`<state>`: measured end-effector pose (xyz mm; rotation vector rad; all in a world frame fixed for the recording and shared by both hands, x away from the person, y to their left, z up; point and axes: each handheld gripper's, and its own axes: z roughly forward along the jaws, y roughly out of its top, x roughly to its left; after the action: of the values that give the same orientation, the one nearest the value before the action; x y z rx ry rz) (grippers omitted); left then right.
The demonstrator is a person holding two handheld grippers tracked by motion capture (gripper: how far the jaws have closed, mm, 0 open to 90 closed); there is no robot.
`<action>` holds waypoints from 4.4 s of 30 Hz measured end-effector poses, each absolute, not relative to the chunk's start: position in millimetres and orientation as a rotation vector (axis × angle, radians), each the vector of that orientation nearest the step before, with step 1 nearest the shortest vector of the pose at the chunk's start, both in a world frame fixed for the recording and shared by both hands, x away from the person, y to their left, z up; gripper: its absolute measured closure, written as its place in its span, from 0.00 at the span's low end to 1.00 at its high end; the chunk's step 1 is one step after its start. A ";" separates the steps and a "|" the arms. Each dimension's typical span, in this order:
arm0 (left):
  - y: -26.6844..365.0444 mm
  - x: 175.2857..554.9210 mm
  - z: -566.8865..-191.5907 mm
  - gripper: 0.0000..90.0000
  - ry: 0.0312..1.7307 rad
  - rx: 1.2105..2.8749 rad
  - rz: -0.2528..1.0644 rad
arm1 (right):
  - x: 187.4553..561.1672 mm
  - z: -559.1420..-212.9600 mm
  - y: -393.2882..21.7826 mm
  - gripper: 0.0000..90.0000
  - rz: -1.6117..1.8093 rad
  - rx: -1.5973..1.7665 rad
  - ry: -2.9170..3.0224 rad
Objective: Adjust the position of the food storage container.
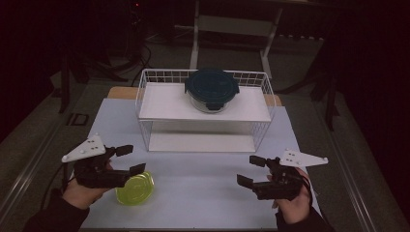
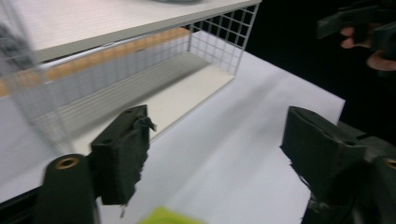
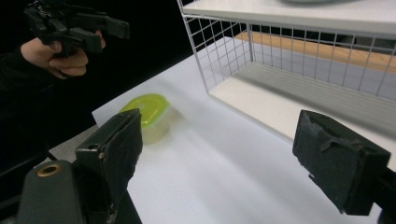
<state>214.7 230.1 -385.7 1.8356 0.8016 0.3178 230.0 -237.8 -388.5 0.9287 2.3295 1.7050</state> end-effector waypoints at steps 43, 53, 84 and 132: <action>297.9 189.0 -514.2 0.99 1.102 2.098 0.219 | 199.0 -431.3 -276.4 0.17 1.653 0.941 2.198; 280.0 197.3 -525.6 0.99 1.070 2.128 0.183 | 201.0 -443.5 -272.7 0.17 1.609 0.959 2.224; 255.5 224.5 -524.5 0.99 1.076 2.120 0.180 | 200.6 -444.1 -275.5 0.17 1.626 0.969 2.222; 136.5 265.2 -528.4 0.99 0.854 2.222 0.031 | 201.4 -444.9 -275.7 0.17 1.635 0.971 2.225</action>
<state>265.2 136.5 -528.4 2.2224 0.8542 0.0311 201.4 -275.7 -444.9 0.9710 2.2249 1.6347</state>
